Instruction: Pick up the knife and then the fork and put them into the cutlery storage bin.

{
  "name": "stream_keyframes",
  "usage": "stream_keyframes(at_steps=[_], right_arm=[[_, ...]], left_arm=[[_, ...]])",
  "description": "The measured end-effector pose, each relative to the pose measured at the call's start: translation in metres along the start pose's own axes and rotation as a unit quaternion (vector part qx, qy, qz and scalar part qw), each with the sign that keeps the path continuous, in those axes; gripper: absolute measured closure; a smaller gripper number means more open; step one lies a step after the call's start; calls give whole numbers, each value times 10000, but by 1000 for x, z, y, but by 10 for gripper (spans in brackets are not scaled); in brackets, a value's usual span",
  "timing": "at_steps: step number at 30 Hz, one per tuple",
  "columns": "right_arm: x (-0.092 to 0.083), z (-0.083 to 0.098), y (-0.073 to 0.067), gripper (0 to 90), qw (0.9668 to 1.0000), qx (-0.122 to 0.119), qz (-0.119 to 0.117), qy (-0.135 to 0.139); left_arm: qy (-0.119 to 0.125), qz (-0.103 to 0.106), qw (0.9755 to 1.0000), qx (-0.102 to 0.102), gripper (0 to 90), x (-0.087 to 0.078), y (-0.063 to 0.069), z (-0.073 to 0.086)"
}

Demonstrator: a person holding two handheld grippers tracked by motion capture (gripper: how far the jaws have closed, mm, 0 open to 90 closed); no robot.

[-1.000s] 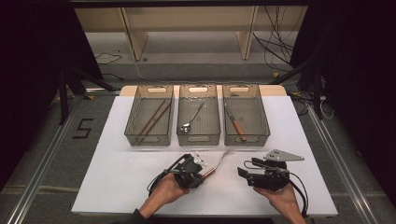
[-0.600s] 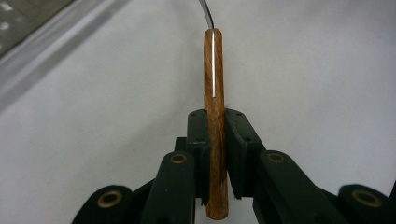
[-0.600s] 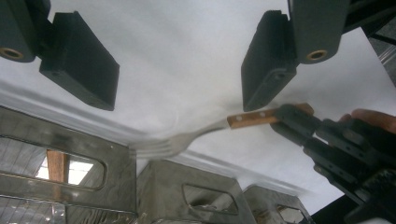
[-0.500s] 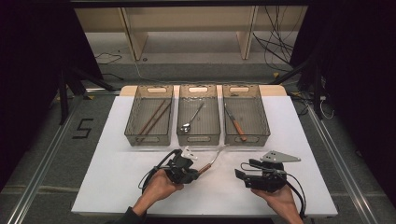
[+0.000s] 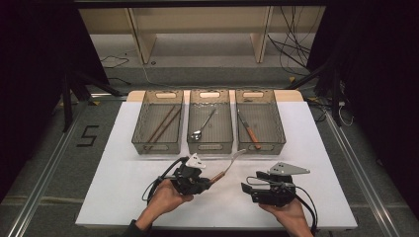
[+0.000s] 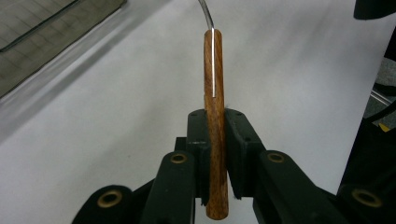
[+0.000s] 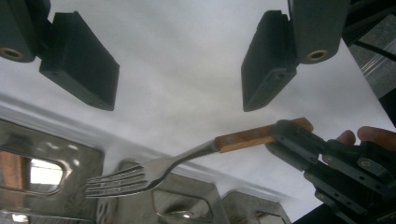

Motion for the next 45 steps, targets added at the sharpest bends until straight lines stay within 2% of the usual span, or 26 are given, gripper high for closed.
stream_keyframes(at_steps=[6, 12, 16, 18, 22, 25, 30, 35, 38, 45], right_arm=[[6, 0, -8, 283, 9999, 30, -95, -45], [13, -3, -14, 283, 9993, 208, -286, -102], [17, -8, -17, 284, 9989, 330, -321, -92], [20, -11, -18, 284, 9979, 490, -430, -56], [26, -19, -16, 284, 9968, 673, -426, 14], [30, -25, -16, 287, 9948, 868, -517, 83], [36, -31, -17, 306, 9931, 1024, -568, 85], [40, -32, -21, 338, 9916, 1085, -704, 78], [41, -32, -21, 369, 9900, 1169, -780, 101], [43, -32, -23, 440, 9887, 1222, -865, 75]], left_arm=[[180, 4, 9998, 48, 807, -4, 4, -2], [435, -2, 9990, 80, 807, -6, 7, -3], [697, -4, 9976, 59, 807, -7, 10, -3], [813, 6, 9967, 36, 807, -8, 11, -2], [994, -5, 9950, 16, 807, -8, 14, 0], [1042, 15, 9946, -3, 806, -7, 15, 2], [1137, 20, 9935, 34, 807, -6, 21, 3], [1325, -38, 9912, 19, 806, -7, 24, 3], [1375, -41, 9905, 16, 806, -8, 25, 3], [1441, -39, 9895, 41, 807, -7, 28, 3]])
Point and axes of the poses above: each handheld gripper's, and its own axes: x roughly forward along the jaws, z roughly out of its underside, y roughly to its right, the point moved 3 cm from there along x, roughly forward along the jaws, and after that the axes turned 2 degrees about z, right-handed, at the moved point
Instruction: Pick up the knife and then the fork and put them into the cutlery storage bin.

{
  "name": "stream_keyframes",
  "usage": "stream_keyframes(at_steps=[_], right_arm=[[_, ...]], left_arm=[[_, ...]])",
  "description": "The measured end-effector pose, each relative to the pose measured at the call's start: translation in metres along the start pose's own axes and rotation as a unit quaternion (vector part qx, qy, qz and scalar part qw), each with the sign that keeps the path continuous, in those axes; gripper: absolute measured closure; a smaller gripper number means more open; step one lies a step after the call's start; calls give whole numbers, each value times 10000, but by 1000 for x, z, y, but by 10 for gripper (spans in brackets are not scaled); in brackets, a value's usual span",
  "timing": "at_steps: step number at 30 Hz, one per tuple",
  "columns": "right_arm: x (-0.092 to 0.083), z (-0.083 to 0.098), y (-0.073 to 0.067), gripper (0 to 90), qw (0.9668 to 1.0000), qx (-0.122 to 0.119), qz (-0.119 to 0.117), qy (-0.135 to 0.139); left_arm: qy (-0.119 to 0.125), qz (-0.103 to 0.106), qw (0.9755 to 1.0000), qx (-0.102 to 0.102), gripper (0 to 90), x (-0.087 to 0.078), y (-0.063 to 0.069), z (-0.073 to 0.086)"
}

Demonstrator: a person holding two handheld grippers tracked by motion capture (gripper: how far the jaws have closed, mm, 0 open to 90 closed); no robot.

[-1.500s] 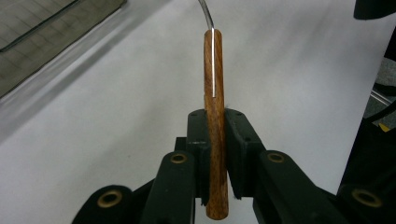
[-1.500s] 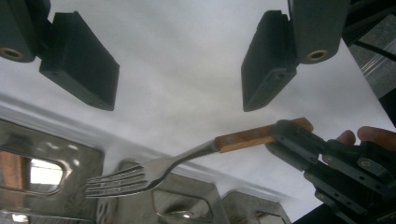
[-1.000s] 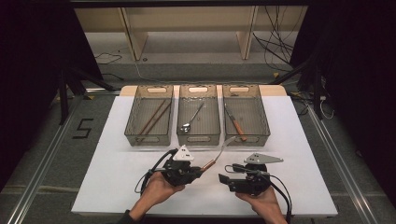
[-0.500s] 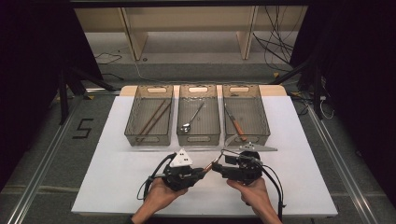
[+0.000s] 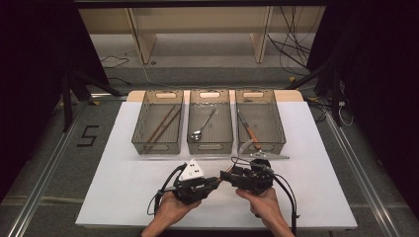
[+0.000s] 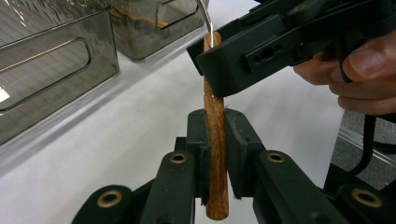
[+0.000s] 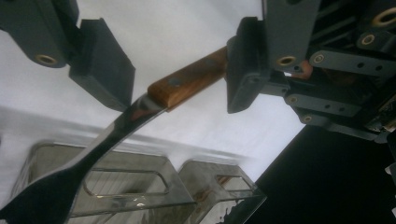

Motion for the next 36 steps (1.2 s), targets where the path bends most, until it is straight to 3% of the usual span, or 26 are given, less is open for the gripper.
stream_keyframes(at_steps=[18, 25, 28, 29, 32, 34, 36], right_arm=[[-5, -1, 0, 616, 9998, 119, -139, 106], [-10, -4, -2, 730, 9987, 181, -421, 208], [-12, -6, -8, 772, 9985, 54, -505, 194], [-13, -7, -10, 774, 9989, -86, -427, 189], [-16, -8, -15, 775, 9987, -262, -410, 180], [-18, -10, -15, 775, 9986, -426, -245, 193], [-22, -12, -13, 775, 9984, -483, -161, 227]], left_arm=[[159, 129, 9998, 3, 804, 3, 3, 3], [227, 214, 9995, 51, 800, 5, 4, 4], [240, 253, 9994, 46, 792, 7, 5, 4], [233, 266, 9994, 43, 786, 6, 5, 4], [253, 350, 9991, 14, 685, 4, 3, 3], [237, 362, 9991, -41, 566, 2, 2, 2], [218, 378, 9990, -5, 504, -1, -1, 1]])
Point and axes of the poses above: each handheld gripper's, and its own axes: x roughly forward along the jaws, z roughly out of its underside, y roughly to its right, the point moved 3 cm from there along x, roughly forward along the jaws, and after that the axes turned 2 degrees about z, right-handed, at the moved point
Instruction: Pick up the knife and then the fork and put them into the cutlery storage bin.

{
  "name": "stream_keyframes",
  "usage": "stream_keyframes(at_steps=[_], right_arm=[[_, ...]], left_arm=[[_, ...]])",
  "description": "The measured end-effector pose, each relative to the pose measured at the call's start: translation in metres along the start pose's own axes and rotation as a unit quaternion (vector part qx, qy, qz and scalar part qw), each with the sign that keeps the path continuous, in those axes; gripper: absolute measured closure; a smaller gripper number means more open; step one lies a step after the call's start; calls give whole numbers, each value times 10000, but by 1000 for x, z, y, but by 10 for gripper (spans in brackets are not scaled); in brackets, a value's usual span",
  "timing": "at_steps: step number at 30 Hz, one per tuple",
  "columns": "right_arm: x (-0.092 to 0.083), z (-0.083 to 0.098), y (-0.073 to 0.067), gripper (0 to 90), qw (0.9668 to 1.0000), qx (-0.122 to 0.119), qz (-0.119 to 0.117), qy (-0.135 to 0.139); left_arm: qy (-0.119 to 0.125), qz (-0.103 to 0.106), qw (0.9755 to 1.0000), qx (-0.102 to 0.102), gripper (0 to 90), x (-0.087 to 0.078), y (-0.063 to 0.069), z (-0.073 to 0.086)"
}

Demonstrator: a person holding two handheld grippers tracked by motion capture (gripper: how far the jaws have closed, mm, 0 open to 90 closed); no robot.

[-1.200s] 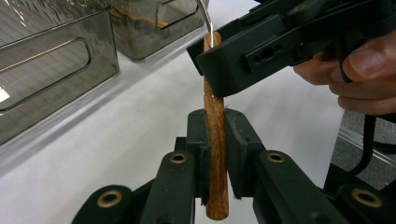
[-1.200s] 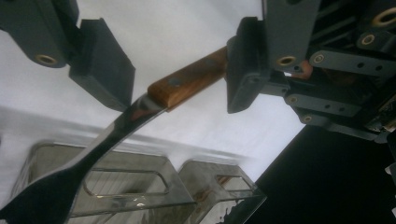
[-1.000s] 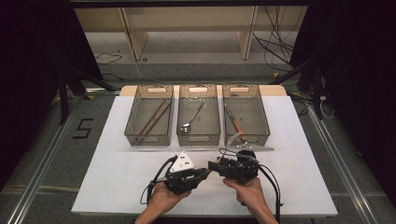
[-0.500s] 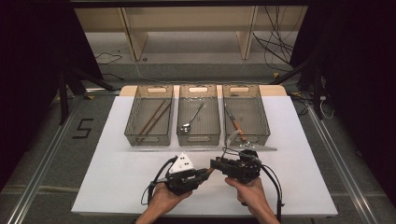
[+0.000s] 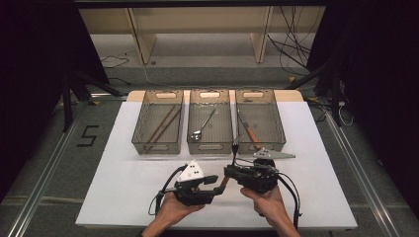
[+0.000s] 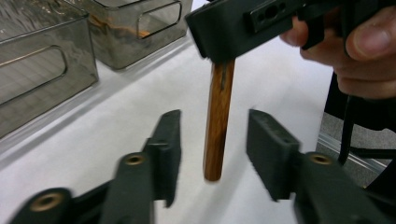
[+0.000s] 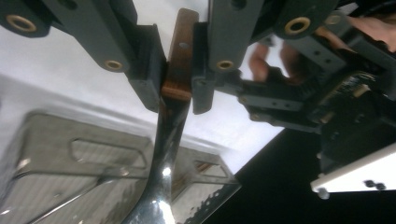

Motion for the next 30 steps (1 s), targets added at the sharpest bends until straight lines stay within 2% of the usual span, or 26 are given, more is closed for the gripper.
stream_keyframes(at_steps=[4, 8, 14, 17, 20, 23, 30], right_arm=[[-7, -5, 7, 775, 9998, -83, 181, 96], [-15, -12, 13, 775, 9990, -171, 366, 170], [-23, -28, 23, 775, 9978, -240, 562, 239], [-26, -38, 28, 775, 9971, -268, 663, 251], [-27, -48, 34, 774, 9963, -281, 770, 239], [-27, -58, 41, 774, 9953, -324, 894, 185], [-29, -82, 58, 774, 9933, -316, 1103, 114]], left_arm=[[-61, -88, 9999, -11, 372, -6, -8, 3], [-30, -200, 9998, -86, 320, -16, -22, 11], [70, -447, 9985, -310, 300, -34, -41, 23], [91, -637, 9976, -273, 291, -42, -47, 27], [166, -752, 9964, -342, 278, -49, -52, 30], [214, -853, 9956, -328, 270, -56, -57, 33], [312, -915, 9943, -439, 247, -63, -61, 42]])
Point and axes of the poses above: each handheld gripper's, and its own axes: x roughly forward along the jaws, z roughly out of its underside, y roughly to its right, the point moved 3 cm from there along x, roughly forward along the jaws, and after that the axes turned 2 degrees about z, right-handed, at the moved point
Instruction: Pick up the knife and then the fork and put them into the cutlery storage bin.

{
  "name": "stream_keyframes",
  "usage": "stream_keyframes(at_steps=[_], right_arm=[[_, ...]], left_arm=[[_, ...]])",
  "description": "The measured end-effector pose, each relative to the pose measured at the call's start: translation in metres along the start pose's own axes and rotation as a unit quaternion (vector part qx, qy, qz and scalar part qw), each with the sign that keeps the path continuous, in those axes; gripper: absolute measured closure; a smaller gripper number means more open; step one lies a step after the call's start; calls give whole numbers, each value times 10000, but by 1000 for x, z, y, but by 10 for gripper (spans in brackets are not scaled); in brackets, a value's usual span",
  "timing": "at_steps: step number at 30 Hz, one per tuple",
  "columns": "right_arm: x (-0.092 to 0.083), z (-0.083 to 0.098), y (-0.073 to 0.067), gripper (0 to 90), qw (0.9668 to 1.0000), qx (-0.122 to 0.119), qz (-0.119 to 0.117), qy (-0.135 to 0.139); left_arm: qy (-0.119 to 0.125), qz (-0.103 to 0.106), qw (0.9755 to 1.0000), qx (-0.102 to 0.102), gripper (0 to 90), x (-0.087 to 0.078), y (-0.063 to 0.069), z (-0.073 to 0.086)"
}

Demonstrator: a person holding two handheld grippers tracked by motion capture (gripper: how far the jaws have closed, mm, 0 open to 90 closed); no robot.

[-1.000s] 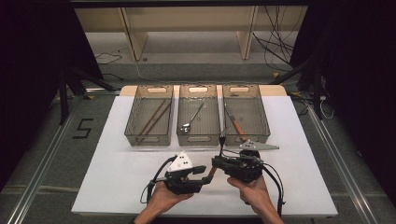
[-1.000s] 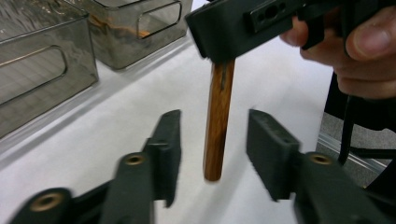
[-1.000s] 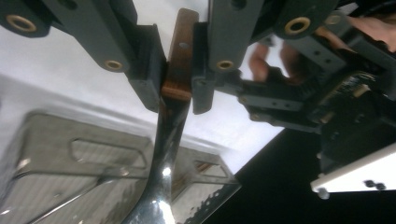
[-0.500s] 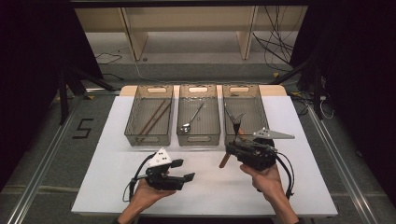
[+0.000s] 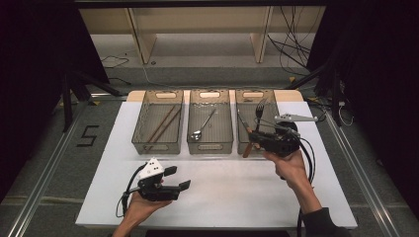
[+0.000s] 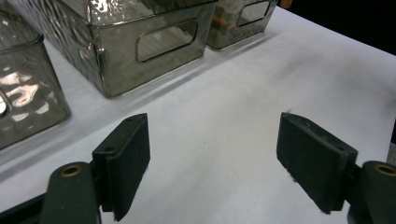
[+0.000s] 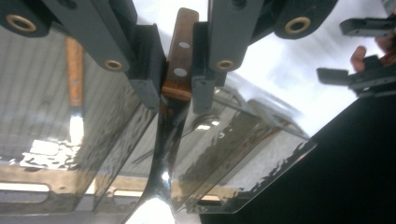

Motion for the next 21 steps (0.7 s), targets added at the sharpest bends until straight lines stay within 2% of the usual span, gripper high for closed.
stream_keyframes(at_steps=[12, 21], right_arm=[[12, -29, 32, 774, 9991, 256, 331, -115], [25, -49, 53, 774, 9964, 238, 759, -297]], left_arm=[[141, -184, 9996, -142, 230, -10, -9, 6], [160, -232, 9995, -136, 228, -13, -11, 8]])
Point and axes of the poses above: each handheld gripper's, and its own axes: x roughly forward along the jaws, z roughly out of its underside, y roughly to its right, the point moved 3 cm from there along x, roughly forward along the jaws, and after that the axes turned 2 degrees about z, right-handed, at the moved point
